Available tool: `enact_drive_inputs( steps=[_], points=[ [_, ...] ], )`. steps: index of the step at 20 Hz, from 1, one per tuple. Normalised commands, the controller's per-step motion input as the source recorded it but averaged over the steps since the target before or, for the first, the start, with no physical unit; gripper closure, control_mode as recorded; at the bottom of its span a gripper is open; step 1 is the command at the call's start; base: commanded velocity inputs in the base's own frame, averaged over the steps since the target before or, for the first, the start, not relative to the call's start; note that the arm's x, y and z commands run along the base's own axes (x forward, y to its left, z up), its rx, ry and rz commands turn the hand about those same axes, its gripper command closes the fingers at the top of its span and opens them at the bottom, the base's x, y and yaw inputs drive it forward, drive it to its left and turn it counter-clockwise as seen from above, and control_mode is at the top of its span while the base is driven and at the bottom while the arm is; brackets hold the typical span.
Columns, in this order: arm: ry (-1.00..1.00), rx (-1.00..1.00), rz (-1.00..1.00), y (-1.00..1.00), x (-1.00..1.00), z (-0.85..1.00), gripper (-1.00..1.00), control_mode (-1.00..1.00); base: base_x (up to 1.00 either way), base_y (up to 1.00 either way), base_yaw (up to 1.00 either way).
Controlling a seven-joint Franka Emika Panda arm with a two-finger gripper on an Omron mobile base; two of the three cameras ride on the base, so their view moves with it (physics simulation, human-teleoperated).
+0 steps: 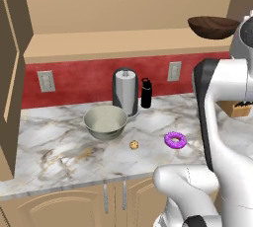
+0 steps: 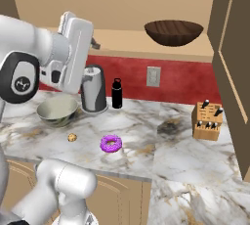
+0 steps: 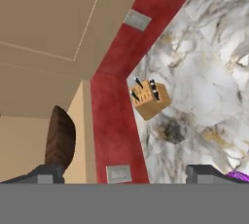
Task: Pick both bowls and place them on the counter. Then place the donut in one bowl and place the cookie dough ball in the other bowl.
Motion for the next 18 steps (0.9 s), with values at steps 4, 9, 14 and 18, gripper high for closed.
enact_drive_inputs(
  steps=[4,9,14,18],
  points=[
    [0.0,0.0,-0.01,-0.21,0.58,0.03,-1.0,-1.0,0.0,0.0,0.0],
    [0.0,0.0,0.0,-0.24,0.59,0.01,-1.0,-1.0,0.0,0.0,0.0],
    [-0.03,-0.08,0.0,-0.16,0.45,-0.03,-1.0,-1.0,0.0,0.0,0.0],
    [-0.06,-0.15,0.0,-0.19,0.41,-0.01,-1.0,-1.0,0.0,0.0,0.0]
  ],
)
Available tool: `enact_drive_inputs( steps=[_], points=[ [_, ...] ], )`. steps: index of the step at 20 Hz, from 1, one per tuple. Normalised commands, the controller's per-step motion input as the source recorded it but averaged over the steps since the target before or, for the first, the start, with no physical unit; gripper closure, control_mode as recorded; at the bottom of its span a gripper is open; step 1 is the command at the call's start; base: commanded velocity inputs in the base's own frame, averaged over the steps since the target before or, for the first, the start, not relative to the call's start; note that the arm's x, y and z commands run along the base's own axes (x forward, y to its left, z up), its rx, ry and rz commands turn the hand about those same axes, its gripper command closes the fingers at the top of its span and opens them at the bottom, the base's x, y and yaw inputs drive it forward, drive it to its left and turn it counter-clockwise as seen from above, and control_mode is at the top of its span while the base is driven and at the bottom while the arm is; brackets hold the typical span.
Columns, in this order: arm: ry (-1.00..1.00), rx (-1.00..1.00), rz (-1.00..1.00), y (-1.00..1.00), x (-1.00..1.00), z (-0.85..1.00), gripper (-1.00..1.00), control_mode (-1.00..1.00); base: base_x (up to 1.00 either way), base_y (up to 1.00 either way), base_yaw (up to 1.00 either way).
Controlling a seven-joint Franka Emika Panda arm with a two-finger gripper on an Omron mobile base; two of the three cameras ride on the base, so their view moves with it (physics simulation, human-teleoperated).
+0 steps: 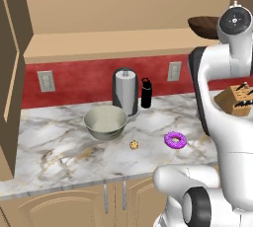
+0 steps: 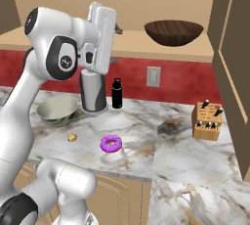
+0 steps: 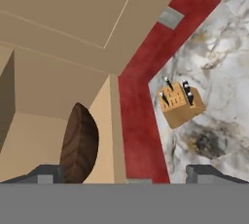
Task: Pick both bowls and place them on the counter. Then place the donut in one bowl and place the cookie dough ball in the other bowl.
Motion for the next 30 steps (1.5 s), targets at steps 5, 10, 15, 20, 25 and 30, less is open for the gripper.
enact_drive_inputs(
  steps=[5,10,15,20,25,30],
  points=[
    [0.0,-0.07,0.0,-0.19,0.5,0.0,-1.0,-1.0,0.0,0.0,0.0],
    [0.0,0.0,0.0,-0.19,0.44,0.18,-1.0,-1.0,0.0,0.0,0.0],
    [0.0,0.04,0.0,-0.14,0.32,0.12,-1.0,-1.0,0.0,0.0,0.0],
    [0.0,0.08,0.0,-0.05,0.25,-0.02,-1.0,-1.0,0.0,0.0,0.0],
    [-0.03,0.05,0.01,-0.05,0.37,-0.03,-1.0,-1.0,0.0,0.0,0.0],
    [0.0,0.03,0.0,-0.08,0.4,-0.12,-1.0,-1.0,0.0,0.0,0.0]
  ],
)
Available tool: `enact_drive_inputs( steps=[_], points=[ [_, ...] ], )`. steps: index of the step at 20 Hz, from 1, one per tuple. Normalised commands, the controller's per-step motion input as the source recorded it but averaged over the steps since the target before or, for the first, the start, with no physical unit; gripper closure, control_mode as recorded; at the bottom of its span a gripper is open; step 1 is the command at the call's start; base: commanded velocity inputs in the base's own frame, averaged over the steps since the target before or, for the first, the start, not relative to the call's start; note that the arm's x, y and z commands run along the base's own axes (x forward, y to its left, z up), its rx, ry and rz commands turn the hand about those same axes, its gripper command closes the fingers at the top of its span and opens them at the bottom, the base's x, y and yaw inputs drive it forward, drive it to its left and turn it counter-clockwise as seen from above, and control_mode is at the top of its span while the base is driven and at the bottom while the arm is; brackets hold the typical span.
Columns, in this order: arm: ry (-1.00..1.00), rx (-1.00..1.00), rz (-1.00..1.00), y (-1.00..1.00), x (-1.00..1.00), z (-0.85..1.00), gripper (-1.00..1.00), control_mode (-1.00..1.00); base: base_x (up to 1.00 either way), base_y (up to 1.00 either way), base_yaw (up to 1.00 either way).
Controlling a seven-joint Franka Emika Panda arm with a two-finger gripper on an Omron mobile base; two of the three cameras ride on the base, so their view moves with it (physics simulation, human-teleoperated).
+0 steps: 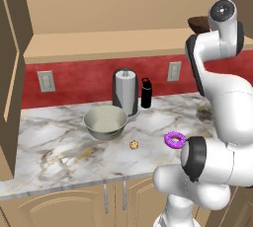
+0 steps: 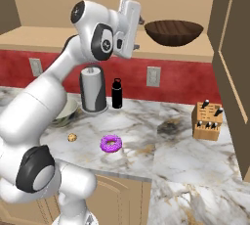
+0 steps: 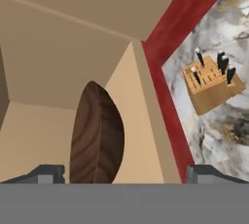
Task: Pick both bowls and place them on the counter. Then place the donut in one bowl and place the cookie dough ball in the other bowl.
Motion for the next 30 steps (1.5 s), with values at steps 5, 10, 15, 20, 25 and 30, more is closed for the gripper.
enact_drive_inputs(
  steps=[5,10,15,20,25,30],
  points=[
    [0.0,0.01,0.0,-0.09,0.35,-0.13,-1.0,-1.0,0.0,0.0,0.0],
    [0.0,0.0,0.02,-0.12,0.3,-0.12,-1.0,-1.0,0.0,0.0,0.0],
    [0.0,0.0,0.01,-0.15,0.3,-0.08,-1.0,-1.0,0.0,0.0,0.0],
    [0.0,0.0,0.0,-0.08,0.31,-0.03,-1.0,-1.0,0.0,0.0,0.0],
    [0.0,0.0,0.0,-0.06,0.25,-0.03,-1.0,-1.0,0.0,0.0,0.0],
    [0.0,0.0,0.0,-0.1,0.27,-0.02,-1.0,-1.0,0.0,0.0,0.0]
  ],
)
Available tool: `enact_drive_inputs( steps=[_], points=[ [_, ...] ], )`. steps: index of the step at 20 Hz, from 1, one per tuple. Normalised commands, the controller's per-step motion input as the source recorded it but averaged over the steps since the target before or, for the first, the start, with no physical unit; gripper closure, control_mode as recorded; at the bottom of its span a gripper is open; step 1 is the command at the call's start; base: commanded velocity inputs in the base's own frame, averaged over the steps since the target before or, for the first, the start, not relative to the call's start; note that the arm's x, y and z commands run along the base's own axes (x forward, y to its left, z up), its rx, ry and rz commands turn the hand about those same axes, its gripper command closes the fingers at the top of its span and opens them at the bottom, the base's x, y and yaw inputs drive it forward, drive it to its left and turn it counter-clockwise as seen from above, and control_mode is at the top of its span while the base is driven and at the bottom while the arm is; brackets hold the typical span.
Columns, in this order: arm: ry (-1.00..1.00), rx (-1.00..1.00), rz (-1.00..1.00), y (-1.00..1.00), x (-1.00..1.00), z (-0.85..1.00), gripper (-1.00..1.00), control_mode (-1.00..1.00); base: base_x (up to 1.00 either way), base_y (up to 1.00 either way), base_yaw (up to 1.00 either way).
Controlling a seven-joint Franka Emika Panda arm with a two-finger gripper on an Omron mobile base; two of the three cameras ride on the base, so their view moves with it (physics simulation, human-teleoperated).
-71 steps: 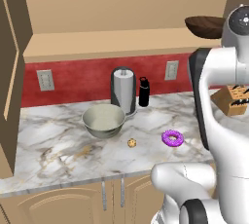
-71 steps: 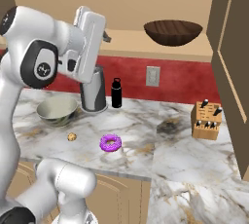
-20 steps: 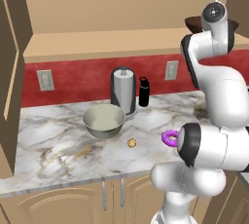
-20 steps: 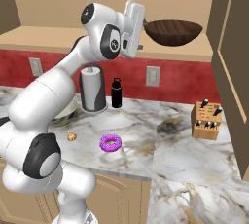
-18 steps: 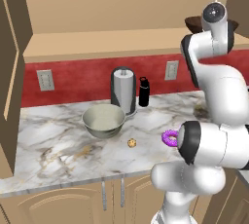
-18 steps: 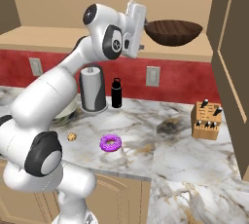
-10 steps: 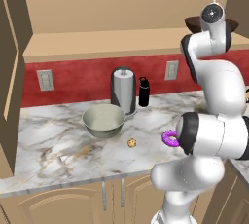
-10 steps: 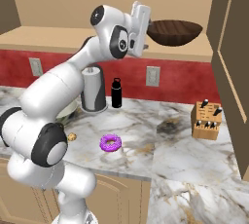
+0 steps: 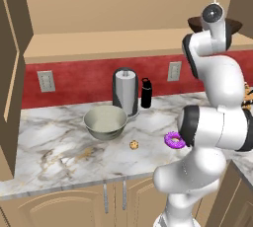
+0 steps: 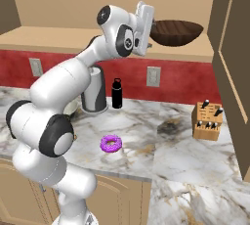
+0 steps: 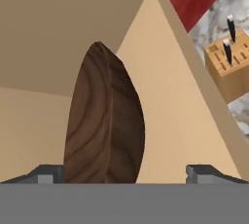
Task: Pick both bowls and place them on the counter. Then place the donut in one bowl and place the cookie dough ball in the other bowl.
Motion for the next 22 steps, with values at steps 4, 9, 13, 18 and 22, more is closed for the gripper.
enact_drive_inputs(
  steps=[4,9,13,18,22],
  points=[
    [0.0,0.0,0.0,-0.05,0.27,-0.02,-1.0,-1.0,0.0,0.0,0.0],
    [0.0,0.0,0.0,-0.08,0.24,-0.04,-1.0,-1.0,0.0,0.0,0.0],
    [0.0,0.0,0.0,-0.13,0.21,-0.05,-1.0,-1.0,0.0,0.0,0.0],
    [0.0,0.0,0.0,-0.13,0.17,-0.05,-1.0,-1.0,0.0,0.0,0.0],
    [0.0,0.02,0.0,-0.13,0.12,-0.17,-1.0,-1.0,0.0,0.0,0.0]
  ],
)
